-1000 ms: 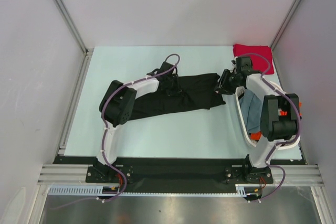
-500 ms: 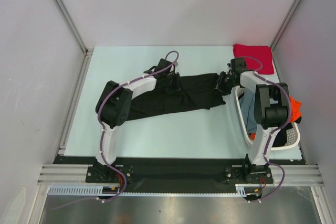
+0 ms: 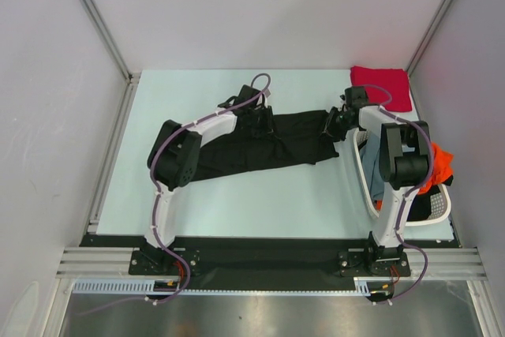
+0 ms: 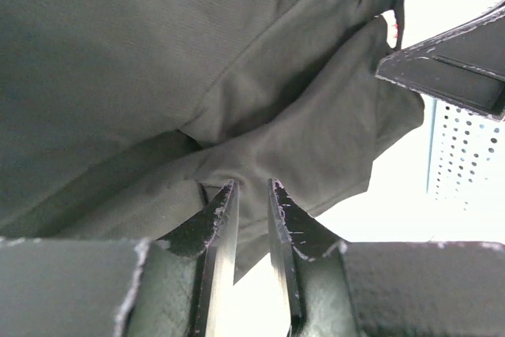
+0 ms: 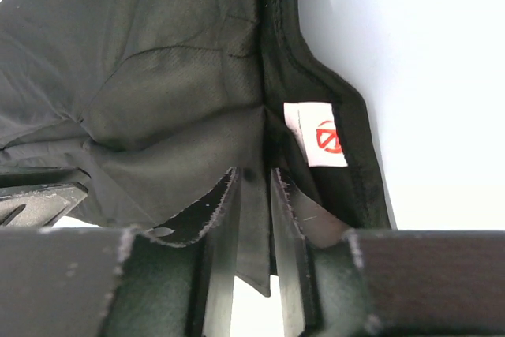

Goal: Fold and stack the t-shirts
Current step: Fold the tshirt

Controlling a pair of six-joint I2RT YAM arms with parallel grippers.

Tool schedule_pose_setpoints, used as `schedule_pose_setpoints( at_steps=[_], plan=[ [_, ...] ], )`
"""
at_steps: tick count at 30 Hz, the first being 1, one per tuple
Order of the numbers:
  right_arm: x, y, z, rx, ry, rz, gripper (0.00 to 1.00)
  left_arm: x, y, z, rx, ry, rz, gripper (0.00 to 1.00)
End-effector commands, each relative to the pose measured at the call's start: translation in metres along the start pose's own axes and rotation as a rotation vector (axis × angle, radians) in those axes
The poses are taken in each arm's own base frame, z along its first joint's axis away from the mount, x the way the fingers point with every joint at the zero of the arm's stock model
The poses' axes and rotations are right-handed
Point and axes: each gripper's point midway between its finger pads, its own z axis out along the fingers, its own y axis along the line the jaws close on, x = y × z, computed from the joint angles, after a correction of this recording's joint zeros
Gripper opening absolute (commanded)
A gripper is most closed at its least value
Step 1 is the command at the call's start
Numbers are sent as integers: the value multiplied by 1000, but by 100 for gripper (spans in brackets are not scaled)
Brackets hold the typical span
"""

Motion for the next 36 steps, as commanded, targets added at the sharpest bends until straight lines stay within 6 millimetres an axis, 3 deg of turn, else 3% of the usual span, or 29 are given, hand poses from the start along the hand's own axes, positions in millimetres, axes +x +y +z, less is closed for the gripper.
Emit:
schedule_pose_setpoints(
  at_steps=[1, 12, 21, 24, 27, 30, 31, 34, 35, 36],
  plan=[
    [-13, 10, 3, -19, -27, -8, 26, -14, -2, -1, 18, -18, 36, 26],
    [-35, 20, 4, -33, -65, -22, 8, -18, 9, 6, -12, -17, 42, 26],
    [-47, 18, 13, -22, -54, -33, 7, -23, 16, 9, -24, -18, 42, 26],
    [-47, 15, 12, -10, -46, -34, 11, -27, 14, 5, -35, -24, 55, 26],
    [-53, 14, 7, 8, -55, -65, 15, -35, 7, -9, -45, -49, 95, 30],
    [-59, 12, -8, 85, -54, -105, 25, -46, -1, -35, -80, -90, 153, 33],
    [-64, 6, -14, 144, -71, -118, 33, -52, -3, -46, -103, -116, 170, 35],
    [-76, 4, -39, 269, -110, -171, 38, -58, -9, -87, -164, -165, 229, 36],
    [-78, 5, -46, 298, -127, -184, 38, -52, 4, -97, -228, -159, 224, 36],
    [-81, 14, -60, 312, -160, -205, 39, -57, -4, -124, -248, -205, 254, 36]
  ],
)
